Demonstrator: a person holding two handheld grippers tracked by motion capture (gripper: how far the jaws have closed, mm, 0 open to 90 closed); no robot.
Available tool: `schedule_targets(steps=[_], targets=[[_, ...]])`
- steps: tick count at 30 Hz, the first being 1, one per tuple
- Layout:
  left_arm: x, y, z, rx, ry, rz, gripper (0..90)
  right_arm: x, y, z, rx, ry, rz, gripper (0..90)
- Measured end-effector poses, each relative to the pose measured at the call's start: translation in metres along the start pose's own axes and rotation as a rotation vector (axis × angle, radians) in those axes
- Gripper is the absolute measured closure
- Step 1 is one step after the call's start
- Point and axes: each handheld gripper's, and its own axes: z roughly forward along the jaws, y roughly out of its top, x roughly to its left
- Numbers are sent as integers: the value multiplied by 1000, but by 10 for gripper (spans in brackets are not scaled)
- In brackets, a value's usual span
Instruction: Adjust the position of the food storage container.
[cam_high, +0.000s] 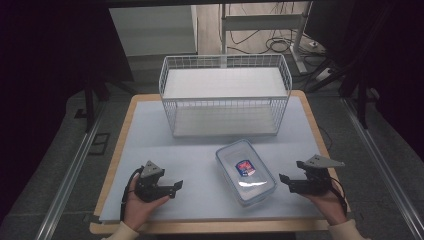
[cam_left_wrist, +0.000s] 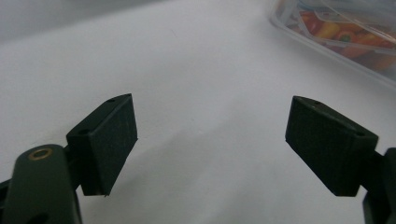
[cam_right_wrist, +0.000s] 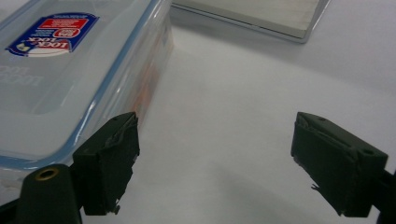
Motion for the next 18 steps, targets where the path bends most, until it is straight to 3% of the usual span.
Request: schedule_targets(steps=[13, 17, 18], targets=[[0, 2, 0, -8, -4, 3, 169, 0, -1, -2, 14, 5, 31, 166], [0, 3, 0, -10, -9, -2, 169, -2, 0, -6, 11, 21, 28, 266], [0, 4, 0, -15, -11, -6, 169, -3, 1, -10, 13, 37, 24, 368]])
